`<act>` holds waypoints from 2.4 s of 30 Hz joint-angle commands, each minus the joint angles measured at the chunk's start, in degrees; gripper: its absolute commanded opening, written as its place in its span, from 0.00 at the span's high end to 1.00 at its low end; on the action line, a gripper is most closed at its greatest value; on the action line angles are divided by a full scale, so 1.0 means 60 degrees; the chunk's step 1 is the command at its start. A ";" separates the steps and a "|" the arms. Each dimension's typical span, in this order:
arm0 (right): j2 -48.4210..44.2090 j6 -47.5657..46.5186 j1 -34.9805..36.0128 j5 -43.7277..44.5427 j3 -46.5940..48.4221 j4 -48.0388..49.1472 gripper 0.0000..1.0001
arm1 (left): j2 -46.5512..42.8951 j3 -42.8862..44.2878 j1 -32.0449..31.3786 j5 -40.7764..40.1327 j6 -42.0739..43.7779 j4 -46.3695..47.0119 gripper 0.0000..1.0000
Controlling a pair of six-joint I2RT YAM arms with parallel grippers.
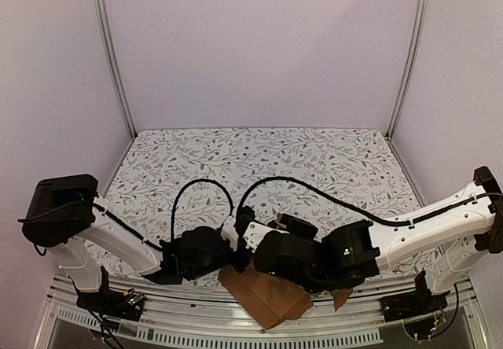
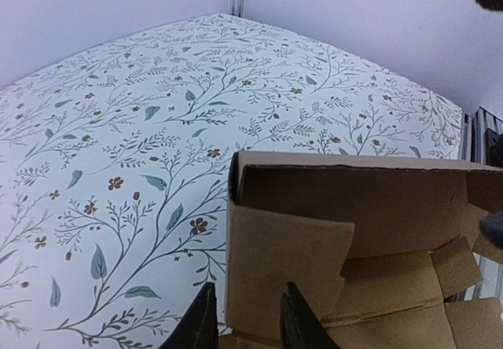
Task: Fold the paper box
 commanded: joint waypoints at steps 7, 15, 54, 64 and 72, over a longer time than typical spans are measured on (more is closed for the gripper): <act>-0.1393 0.0503 -0.0844 -0.1621 0.0522 -0.1095 0.44 | -0.0632 0.0072 0.0370 0.1024 0.0408 -0.0497 0.64; -0.1466 0.1371 -0.2361 -0.3536 -0.0008 -0.0454 0.79 | -0.0420 0.0299 0.1014 0.2257 0.0409 -0.0888 0.54; -0.0270 0.3343 -0.3891 -0.7000 -0.1444 0.1670 1.00 | 0.1184 0.1778 0.1859 0.3215 0.1018 -0.1526 0.46; -0.0130 0.3408 -0.3888 -0.7294 -0.1461 0.1729 1.00 | 0.1523 0.2030 0.1947 0.3192 0.1212 -0.1624 0.46; 0.0103 0.3466 -0.3877 -0.7596 -0.1574 0.1849 1.00 | 0.1539 0.1839 0.1956 0.3102 0.1116 -0.1590 0.46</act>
